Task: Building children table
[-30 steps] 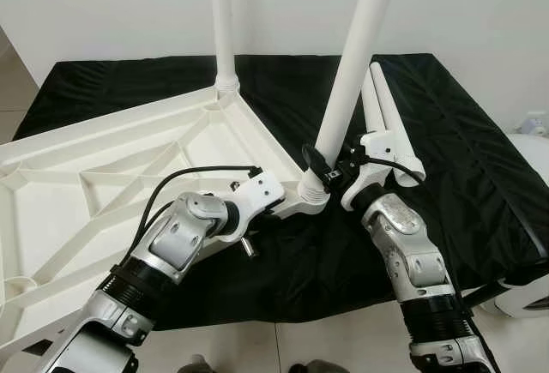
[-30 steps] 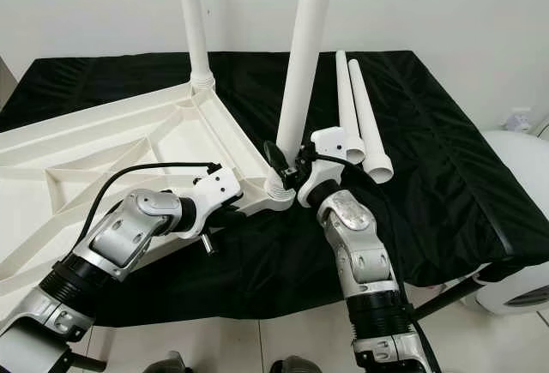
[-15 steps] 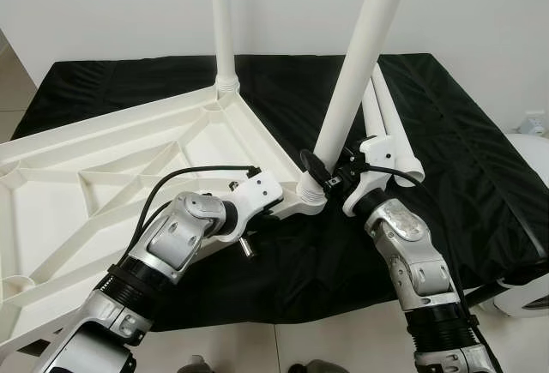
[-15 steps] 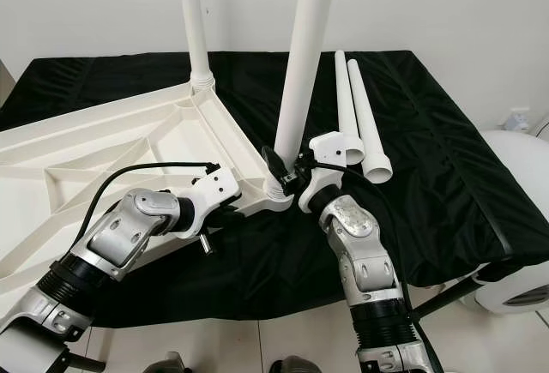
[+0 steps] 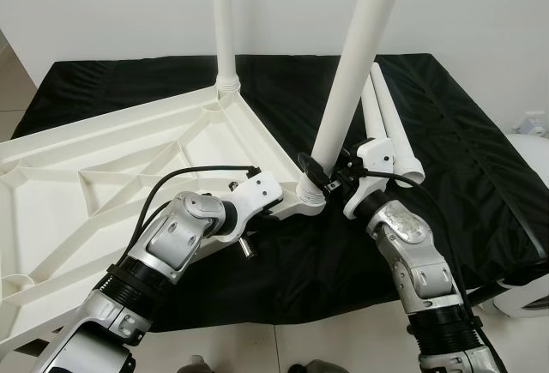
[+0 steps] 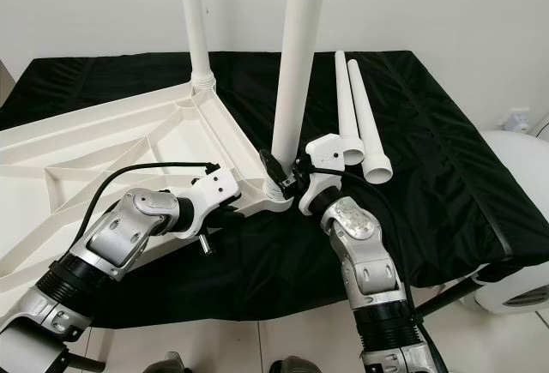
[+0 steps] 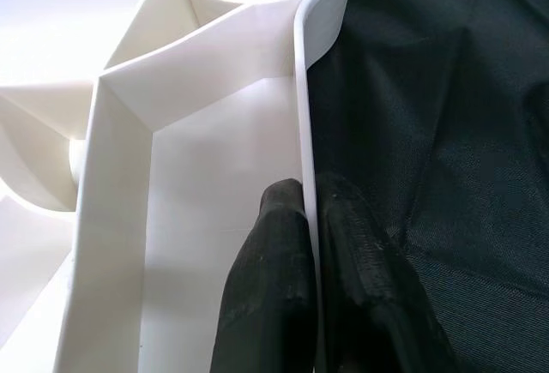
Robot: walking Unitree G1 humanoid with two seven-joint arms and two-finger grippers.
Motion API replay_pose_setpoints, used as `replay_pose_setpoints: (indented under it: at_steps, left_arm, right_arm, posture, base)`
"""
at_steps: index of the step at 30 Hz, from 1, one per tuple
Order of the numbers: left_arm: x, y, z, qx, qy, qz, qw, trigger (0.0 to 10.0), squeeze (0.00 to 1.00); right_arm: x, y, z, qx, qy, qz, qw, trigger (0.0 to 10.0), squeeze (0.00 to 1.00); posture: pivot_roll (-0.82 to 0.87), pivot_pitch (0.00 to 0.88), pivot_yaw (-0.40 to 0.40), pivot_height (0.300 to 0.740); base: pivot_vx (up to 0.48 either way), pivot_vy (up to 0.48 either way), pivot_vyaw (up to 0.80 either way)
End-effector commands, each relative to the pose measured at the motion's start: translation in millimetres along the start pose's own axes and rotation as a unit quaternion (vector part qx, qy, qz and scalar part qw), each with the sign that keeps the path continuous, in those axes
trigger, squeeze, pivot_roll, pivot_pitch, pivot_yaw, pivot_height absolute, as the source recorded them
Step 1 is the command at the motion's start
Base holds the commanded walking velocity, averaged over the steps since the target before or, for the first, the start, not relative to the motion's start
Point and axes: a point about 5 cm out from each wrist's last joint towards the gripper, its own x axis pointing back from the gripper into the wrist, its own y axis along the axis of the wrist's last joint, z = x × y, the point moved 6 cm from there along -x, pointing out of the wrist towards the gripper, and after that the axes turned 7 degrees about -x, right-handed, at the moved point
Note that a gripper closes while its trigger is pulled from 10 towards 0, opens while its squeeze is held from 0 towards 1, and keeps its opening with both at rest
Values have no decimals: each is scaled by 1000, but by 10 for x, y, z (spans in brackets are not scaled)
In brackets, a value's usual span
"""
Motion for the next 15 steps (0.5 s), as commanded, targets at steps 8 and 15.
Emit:
replay_pose_setpoints:
  at_steps: [8,15]
  left_arm:
    - [-3,72,22,-23,3,1,1000,10000,0]
    - [1,85,23,-25,3,0,1000,10000,0]
  right_arm:
    - [-8,-490,122,-111,0,75,991,10000,0]
    - [-19,-547,-14,-143,-37,81,986,10000,0]
  posture:
    - [14,14,-13,740]
    - [17,10,-13,740]
  base:
    - [0,0,0]
    - [0,0,0]
